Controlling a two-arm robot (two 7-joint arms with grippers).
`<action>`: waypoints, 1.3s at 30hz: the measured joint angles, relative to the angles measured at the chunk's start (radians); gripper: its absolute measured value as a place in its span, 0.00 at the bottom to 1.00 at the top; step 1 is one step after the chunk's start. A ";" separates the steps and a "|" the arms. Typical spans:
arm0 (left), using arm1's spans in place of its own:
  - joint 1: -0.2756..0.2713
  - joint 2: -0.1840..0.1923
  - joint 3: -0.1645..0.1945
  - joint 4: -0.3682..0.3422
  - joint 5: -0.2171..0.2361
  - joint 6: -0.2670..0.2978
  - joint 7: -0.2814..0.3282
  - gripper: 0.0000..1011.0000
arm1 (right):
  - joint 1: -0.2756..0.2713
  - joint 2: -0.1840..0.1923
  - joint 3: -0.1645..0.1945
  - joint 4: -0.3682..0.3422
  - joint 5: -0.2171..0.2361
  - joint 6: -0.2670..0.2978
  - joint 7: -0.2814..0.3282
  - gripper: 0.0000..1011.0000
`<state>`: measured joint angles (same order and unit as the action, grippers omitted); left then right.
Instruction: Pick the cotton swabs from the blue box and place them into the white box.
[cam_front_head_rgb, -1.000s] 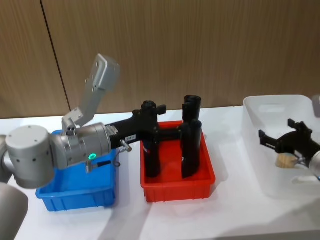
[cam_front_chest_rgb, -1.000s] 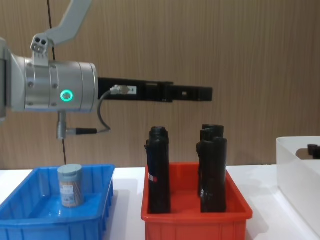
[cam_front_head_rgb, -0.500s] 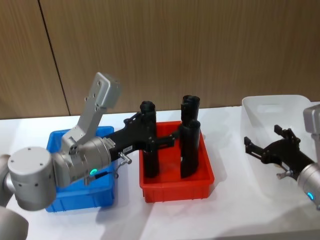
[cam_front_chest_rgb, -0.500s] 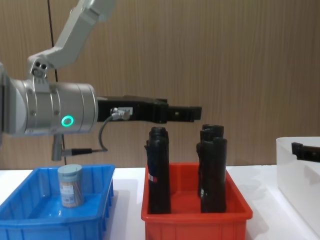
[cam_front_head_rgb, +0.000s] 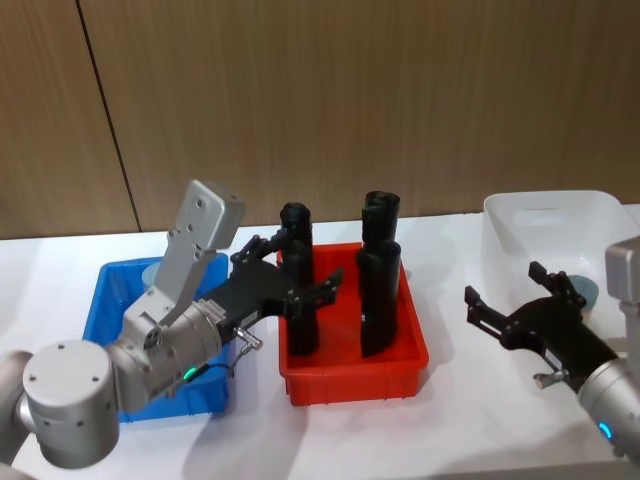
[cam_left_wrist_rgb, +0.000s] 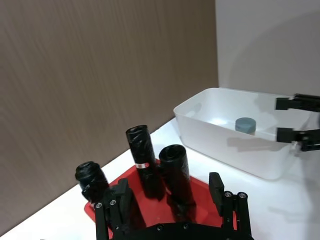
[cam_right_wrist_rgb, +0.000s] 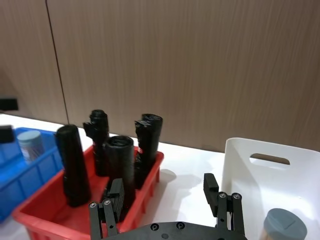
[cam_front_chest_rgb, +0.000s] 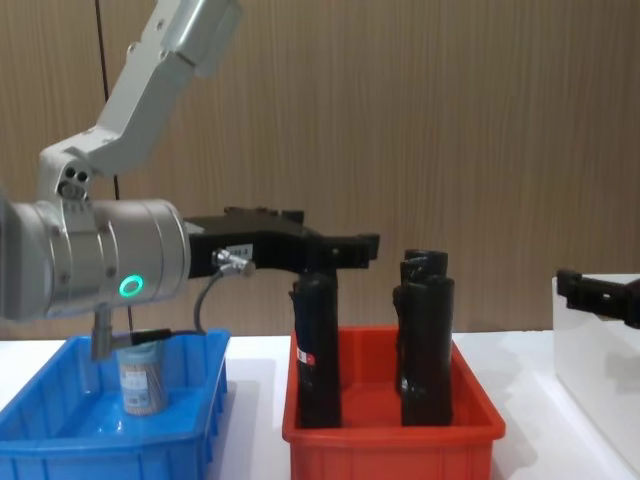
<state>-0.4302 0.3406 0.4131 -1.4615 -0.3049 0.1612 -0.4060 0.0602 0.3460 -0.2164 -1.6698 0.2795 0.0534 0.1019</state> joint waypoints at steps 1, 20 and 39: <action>0.010 0.002 0.002 -0.008 0.006 -0.008 0.021 0.99 | -0.007 -0.001 -0.001 -0.010 0.001 -0.002 -0.004 0.99; 0.128 0.028 0.027 -0.109 0.068 -0.097 0.260 0.99 | -0.075 -0.009 -0.010 -0.097 0.008 -0.020 -0.036 0.99; 0.194 0.042 0.042 -0.165 0.105 -0.148 0.395 0.99 | -0.075 -0.009 -0.009 -0.097 0.008 -0.019 -0.035 0.99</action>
<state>-0.2365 0.3826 0.4549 -1.6269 -0.2003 0.0133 -0.0115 -0.0146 0.3375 -0.2258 -1.7670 0.2874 0.0339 0.0667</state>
